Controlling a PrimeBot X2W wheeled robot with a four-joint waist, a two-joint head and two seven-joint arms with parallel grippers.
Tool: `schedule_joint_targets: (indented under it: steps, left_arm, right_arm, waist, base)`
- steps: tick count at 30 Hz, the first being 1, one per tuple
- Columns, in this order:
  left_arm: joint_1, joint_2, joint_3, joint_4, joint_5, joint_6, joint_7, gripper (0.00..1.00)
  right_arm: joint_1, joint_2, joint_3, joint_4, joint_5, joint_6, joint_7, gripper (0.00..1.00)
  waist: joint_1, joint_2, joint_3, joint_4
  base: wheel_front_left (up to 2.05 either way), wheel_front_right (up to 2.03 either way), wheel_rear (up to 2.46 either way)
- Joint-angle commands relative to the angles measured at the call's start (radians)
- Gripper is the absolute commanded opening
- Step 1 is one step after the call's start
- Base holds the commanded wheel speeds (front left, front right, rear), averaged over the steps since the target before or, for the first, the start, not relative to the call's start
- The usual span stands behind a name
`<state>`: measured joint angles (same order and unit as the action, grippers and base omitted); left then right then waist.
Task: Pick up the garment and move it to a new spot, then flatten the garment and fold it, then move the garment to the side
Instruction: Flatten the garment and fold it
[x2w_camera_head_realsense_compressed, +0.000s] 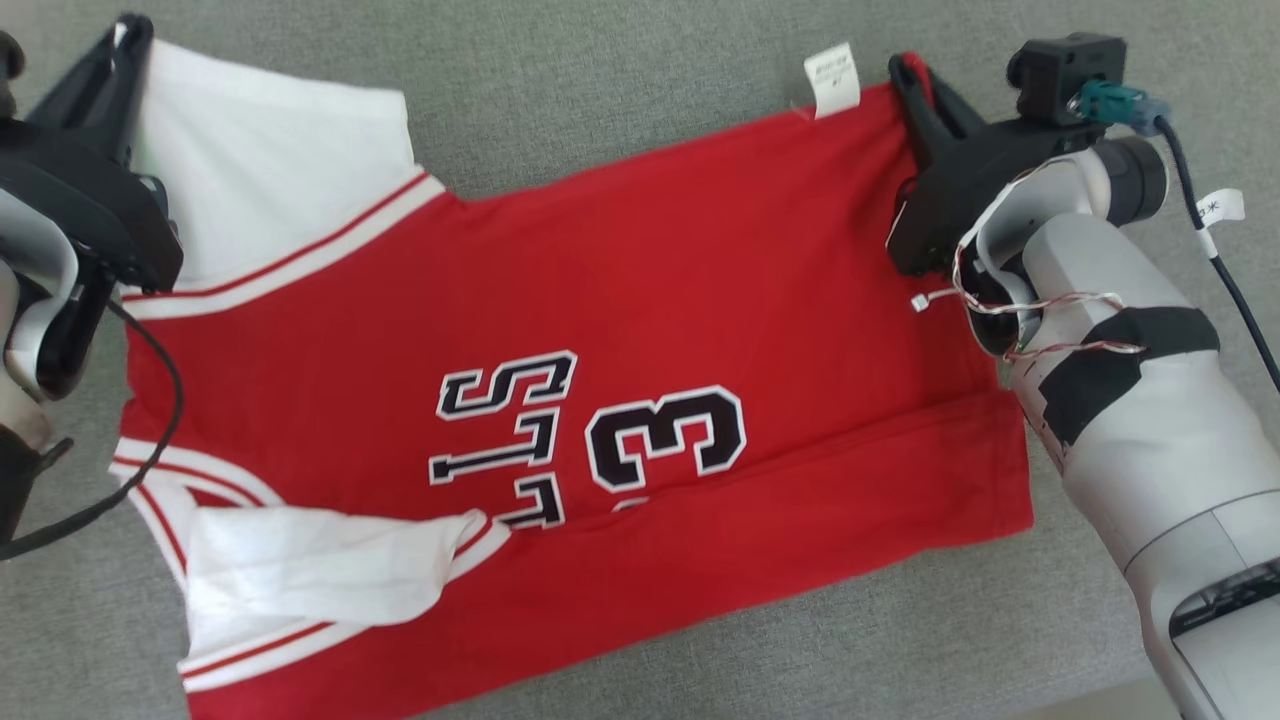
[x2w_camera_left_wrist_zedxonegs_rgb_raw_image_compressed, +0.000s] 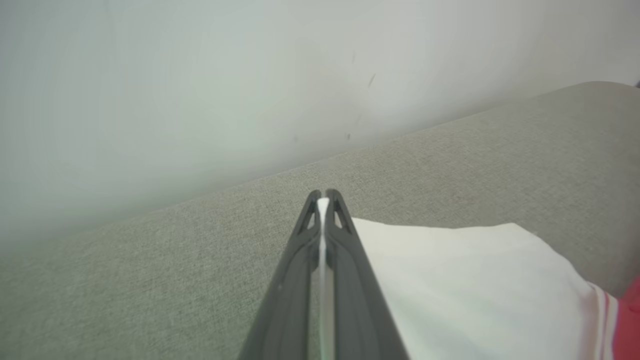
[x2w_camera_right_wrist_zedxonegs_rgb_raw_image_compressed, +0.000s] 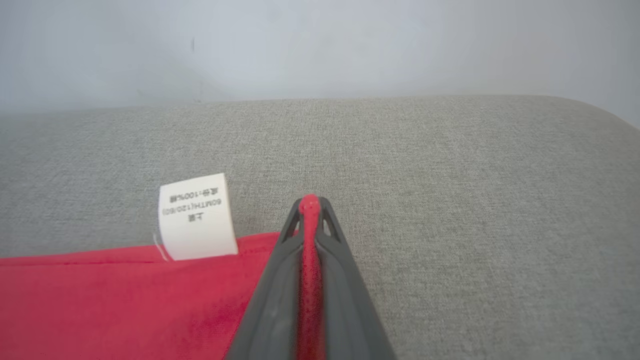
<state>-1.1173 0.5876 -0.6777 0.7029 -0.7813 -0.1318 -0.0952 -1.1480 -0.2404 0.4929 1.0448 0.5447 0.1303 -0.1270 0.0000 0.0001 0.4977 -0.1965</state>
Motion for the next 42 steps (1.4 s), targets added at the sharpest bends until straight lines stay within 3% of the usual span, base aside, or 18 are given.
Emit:
schedule_joint_targets:
  steps: [1,9,14,23,29,42]
  left_arm:
    - [-0.013,0.004,0.003,0.005,0.007,0.002,-0.012,0.00]
    - [0.073,-0.040,-0.010,-0.009,-0.020,0.002,-0.111,0.00]
    - [0.201,-0.033,0.020,-0.084,-0.039,0.018,-0.160,0.00]
    - [0.541,-0.055,0.120,-0.420,0.002,0.118,-0.170,0.00]
    - [0.742,-0.092,0.194,-0.607,0.050,0.163,-0.170,0.00]
    - [0.993,-0.187,0.235,-0.693,0.072,0.183,-0.170,0.00]
  right_arm:
    - [-0.010,0.003,-0.002,0.005,0.003,0.001,-0.009,0.00]
    - [0.054,-0.002,-0.007,0.045,0.048,0.001,-0.075,0.00]
    - [0.168,-0.023,-0.017,0.003,0.114,0.001,-0.115,0.00]
    - [0.372,-0.080,-0.075,-0.141,0.202,0.001,-0.138,0.00]
    - [0.501,-0.094,-0.172,-0.276,0.185,0.001,-0.139,0.00]
    - [0.741,-0.083,-0.294,-0.465,0.138,0.001,-0.137,0.00]
  waist:
    - [0.0000,-0.0001,-0.008,0.002]
    - [0.0000,-0.0001,-0.083,0.041]
    - [0.0000,-0.0001,-0.139,0.063]
    - [0.0000,-0.0001,-0.199,0.103]
    - [0.0000,-0.0001,-0.229,0.122]
    - [0.0000,-0.0001,-0.280,0.151]
  base:
    - [0.00,0.00,0.00]
    - [0.00,0.00,0.00]
    - [0.00,0.00,0.00]
    - [0.00,0.00,0.00]
    - [0.00,0.00,0.00]
    - [0.00,0.00,0.00]
